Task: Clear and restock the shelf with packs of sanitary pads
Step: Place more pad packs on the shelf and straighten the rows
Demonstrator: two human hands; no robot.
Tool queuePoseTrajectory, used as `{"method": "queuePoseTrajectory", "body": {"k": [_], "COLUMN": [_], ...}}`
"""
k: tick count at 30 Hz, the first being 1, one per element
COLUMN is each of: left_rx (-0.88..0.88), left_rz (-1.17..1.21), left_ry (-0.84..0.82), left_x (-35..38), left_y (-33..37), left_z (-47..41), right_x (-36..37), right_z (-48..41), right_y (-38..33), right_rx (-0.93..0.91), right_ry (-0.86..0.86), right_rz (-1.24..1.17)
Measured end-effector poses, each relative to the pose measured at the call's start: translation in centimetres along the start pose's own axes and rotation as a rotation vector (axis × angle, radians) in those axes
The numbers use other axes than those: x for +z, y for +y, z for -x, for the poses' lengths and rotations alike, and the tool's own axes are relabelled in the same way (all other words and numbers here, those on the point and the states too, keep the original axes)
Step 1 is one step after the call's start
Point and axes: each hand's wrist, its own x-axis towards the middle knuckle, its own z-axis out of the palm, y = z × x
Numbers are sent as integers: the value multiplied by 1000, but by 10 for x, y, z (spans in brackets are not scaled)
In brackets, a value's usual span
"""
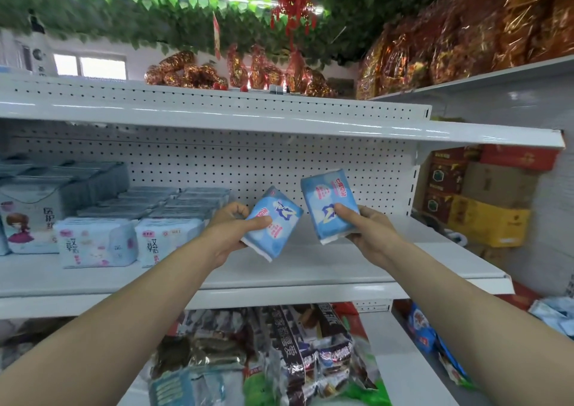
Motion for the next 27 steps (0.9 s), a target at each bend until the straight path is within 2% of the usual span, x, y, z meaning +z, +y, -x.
{"method": "queuePoseTrajectory", "body": {"k": [7, 13, 19, 27], "left_rx": [11, -39, -76, -13], "left_rz": [-258, -485, -892, -1127], "left_ry": [18, -114, -190, -297], "left_x": [-3, -7, -13, -24], "left_y": [7, 35, 67, 53], "left_z": [-18, -42, -95, -165], "right_x": [1, 4, 5, -2], "right_z": [-5, -26, -55, -90], "right_y": [-1, -10, -30, -28], "right_rx": [2, -35, -116, -126], "right_ry": [-18, -27, -32, -134], "right_rz": [41, 105, 317, 593]}}
